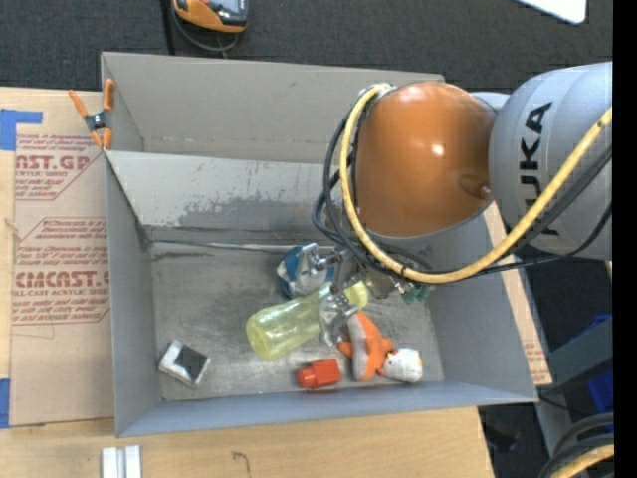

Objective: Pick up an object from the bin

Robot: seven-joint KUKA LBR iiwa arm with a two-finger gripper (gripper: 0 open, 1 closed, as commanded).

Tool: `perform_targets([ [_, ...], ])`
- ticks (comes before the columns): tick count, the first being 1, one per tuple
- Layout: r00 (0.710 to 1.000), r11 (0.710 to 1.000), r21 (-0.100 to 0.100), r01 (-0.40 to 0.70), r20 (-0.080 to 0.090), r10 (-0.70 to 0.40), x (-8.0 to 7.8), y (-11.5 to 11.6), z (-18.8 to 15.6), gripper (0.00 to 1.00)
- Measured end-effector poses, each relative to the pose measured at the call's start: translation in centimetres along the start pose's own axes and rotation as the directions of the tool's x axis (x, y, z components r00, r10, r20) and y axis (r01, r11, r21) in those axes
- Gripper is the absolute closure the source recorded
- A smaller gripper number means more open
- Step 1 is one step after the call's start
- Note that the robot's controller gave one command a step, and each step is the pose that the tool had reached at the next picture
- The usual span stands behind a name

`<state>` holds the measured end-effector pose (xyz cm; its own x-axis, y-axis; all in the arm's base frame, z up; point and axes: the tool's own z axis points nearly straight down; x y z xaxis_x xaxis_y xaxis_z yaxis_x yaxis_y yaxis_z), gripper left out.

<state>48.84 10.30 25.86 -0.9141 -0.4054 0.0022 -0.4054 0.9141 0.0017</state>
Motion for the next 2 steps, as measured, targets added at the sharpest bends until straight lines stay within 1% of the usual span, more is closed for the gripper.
perform_targets([
  [2, 0.999, 0.999, 0.001, 0.036, 0.002, -0.036, -0.1, 0.3, -2.8, 1.00],
])
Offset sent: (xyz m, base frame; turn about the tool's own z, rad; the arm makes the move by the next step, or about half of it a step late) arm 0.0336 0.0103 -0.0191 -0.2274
